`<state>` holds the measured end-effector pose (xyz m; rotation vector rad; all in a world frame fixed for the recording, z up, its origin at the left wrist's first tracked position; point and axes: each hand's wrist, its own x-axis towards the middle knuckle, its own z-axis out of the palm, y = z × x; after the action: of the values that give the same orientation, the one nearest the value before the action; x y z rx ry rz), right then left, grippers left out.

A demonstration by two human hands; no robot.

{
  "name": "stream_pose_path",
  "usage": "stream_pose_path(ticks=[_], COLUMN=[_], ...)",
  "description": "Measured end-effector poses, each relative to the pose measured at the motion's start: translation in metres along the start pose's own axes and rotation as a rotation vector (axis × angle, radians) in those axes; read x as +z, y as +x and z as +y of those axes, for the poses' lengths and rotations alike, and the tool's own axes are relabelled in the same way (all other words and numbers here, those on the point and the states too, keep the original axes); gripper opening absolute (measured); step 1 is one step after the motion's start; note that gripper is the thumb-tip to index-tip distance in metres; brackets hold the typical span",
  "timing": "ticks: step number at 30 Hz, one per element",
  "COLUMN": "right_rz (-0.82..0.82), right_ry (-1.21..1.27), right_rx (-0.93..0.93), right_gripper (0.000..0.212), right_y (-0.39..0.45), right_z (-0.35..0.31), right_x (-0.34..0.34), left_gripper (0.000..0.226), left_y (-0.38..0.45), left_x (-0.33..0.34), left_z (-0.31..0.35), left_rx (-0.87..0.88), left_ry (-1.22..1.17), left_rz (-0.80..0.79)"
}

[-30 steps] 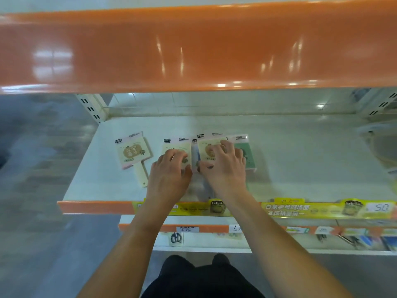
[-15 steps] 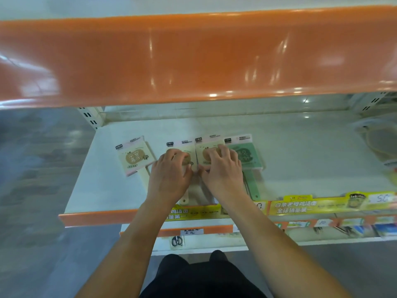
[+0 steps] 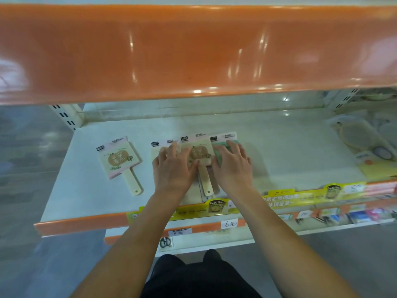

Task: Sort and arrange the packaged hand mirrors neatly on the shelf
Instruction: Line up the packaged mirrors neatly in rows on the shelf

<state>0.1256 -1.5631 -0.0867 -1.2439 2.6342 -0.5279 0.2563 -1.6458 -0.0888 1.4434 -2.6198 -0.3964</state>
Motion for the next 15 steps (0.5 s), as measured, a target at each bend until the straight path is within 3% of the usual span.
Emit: stream_pose_path(ticks=[15], right_rz=[-0.044], right_ry=[-0.057], right_rx=[-0.011], right_gripper=[0.047], right_y=[-0.0041], right_z=[0.0025], right_x=[0.0032], left_gripper=[0.050], left_y=[0.0011], left_x=[0.0024], left_z=[0.0024], left_rx=[0.007], left_ry=[0.054], left_rz=[-0.051])
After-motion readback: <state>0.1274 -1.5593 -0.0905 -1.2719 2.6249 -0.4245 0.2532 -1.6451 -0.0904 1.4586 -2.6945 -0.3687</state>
